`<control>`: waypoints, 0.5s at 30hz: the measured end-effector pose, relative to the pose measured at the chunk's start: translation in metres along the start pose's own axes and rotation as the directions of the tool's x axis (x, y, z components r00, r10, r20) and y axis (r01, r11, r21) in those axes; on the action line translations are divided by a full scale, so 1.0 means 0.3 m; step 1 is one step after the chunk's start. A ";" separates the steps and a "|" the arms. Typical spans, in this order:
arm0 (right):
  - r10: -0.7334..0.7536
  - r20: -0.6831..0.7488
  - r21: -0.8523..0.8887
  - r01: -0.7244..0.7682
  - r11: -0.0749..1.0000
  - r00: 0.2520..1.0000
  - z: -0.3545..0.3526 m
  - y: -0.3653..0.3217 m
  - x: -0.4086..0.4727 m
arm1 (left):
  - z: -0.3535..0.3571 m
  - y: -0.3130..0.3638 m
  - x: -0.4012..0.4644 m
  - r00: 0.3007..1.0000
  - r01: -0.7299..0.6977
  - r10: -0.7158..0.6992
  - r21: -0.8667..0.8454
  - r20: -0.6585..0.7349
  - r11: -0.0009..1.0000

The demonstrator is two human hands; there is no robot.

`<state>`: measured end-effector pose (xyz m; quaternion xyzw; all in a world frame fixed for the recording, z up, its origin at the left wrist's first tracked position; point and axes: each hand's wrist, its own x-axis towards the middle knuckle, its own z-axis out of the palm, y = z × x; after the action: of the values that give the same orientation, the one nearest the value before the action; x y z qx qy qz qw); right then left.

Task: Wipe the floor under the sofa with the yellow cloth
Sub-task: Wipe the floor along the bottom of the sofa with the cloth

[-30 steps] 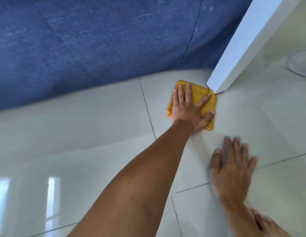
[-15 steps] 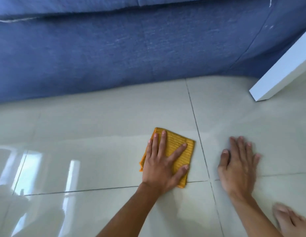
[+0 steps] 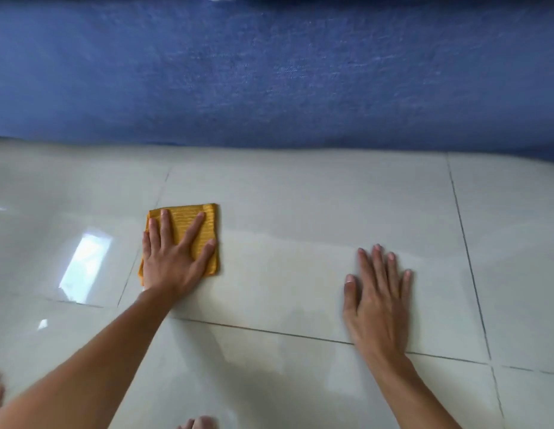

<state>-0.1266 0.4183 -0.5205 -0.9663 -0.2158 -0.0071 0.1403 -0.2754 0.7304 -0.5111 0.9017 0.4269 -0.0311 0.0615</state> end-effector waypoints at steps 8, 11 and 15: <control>-0.003 -0.051 0.021 0.004 1.000 0.999 0.032 0.015 -0.004 | 0.024 0.265 0.367 1.000 -0.003 0.003 0.019 0.001 1.000; 0.000 -0.104 0.167 0.017 0.986 0.995 0.014 0.022 -0.004 | 0.052 0.515 0.394 0.993 -0.120 0.120 0.020 -0.005 0.993; 0.061 -0.154 0.263 -0.019 0.965 0.986 -0.037 0.107 0.007 | 0.084 0.815 0.365 0.973 -0.232 0.232 0.020 -0.013 0.972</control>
<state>-0.1109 0.3883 -0.5183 -0.9398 -0.1833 -0.0535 0.2833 -0.0169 0.6571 -0.5274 0.9461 0.3187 -0.0207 0.0532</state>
